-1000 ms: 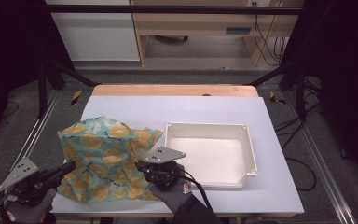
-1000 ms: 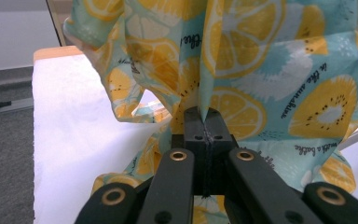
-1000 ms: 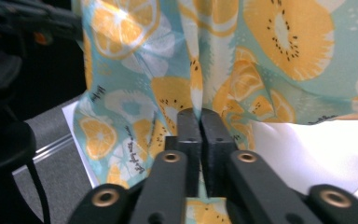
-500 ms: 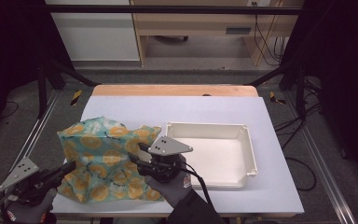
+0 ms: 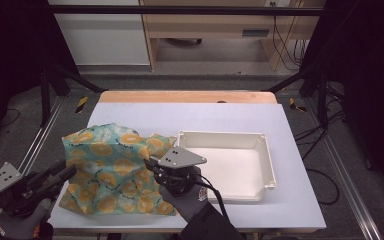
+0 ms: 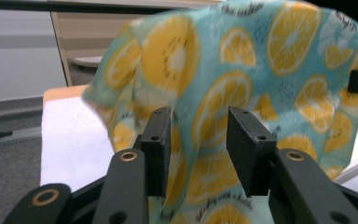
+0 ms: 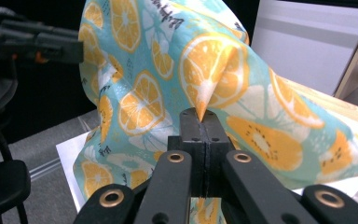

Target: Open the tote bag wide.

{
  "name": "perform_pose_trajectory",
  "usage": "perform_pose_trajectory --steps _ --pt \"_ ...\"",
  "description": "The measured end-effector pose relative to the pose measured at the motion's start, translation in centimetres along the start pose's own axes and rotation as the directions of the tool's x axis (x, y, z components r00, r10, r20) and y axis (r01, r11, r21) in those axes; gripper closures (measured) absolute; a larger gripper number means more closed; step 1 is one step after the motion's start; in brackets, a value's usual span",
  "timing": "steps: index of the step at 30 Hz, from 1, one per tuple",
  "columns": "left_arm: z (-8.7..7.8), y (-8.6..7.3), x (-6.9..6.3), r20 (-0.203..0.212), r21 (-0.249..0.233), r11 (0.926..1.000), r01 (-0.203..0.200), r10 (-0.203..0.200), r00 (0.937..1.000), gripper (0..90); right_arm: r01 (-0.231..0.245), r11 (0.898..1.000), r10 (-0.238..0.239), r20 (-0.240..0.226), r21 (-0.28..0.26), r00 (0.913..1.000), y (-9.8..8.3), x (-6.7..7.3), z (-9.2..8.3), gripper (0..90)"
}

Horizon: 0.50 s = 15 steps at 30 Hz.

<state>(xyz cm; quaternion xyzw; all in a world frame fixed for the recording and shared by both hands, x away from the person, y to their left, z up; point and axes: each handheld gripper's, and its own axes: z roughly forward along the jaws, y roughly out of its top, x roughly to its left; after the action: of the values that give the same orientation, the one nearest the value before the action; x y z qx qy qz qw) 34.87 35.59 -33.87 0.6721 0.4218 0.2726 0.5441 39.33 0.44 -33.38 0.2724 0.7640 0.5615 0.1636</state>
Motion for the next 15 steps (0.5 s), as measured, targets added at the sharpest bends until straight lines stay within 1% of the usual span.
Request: perform_pose_trajectory --steps 2,4,5,6,7,9,10,12,15 --pt "0.2 0.3 -0.1 0.002 -0.003 1.0 -0.004 0.004 1.0 60.1 0.009 1.0 -0.009 0.001 0.0 1.0 0.1 0.1 -0.1 90.0" --pt "0.6 0.7 -0.2 -0.007 0.0 0.9999 -0.013 0.013 0.9999 66.6 0.015 1.0 -0.015 -0.008 -0.009 0.9999 0.5 0.5 -0.4 90.0" --pt "0.7 0.8 -0.2 -0.014 0.004 0.9999 -0.013 0.013 0.9998 66.6 0.015 1.0 -0.015 -0.008 -0.009 0.9999 0.5 0.5 -0.4 90.0" --pt "0.7 0.9 -0.3 -0.025 0.005 0.9999 -0.014 0.014 0.9996 71.5 0.019 1.0 -0.02 -0.011 -0.011 0.9997 0.6 0.6 -0.5 90.0" --pt "0.6 0.8 -0.2 -0.025 0.006 0.9998 -0.017 0.017 0.9995 78.5 0.022 1.0 -0.022 -0.015 -0.014 0.9996 0.7 0.7 -0.6 90.0" --pt "0.2 0.8 -0.3 -0.022 -0.002 0.9998 -0.017 0.017 0.9996 86.5 0.025 1.0 -0.025 -0.029 -0.018 0.9993 0.8 1.0 -0.9 90.0" --pt "-0.1 0.8 -0.3 -0.018 -0.01 0.9998 -0.018 0.018 0.9997 88.8 0.028 0.999 -0.028 -0.034 -0.02 0.999 0.9 1.1 -1.0 90.0" --pt "-0.5 0.7 -0.5 -0.015 -0.018 0.9996 -0.021 0.021 0.9997 90.0 0.04 0.999 -0.041 -0.049 -0.021 0.9979 0.9 1.6 -1.3 90.0" --pt "-1.3 0.2 -1.0 -0.022 -0.015 0.9991 -0.04 0.04 0.999 90.0 0.035 0.999 -0.036 -0.069 -0.015 0.997 0.7 1.9 -1.4 90.0"
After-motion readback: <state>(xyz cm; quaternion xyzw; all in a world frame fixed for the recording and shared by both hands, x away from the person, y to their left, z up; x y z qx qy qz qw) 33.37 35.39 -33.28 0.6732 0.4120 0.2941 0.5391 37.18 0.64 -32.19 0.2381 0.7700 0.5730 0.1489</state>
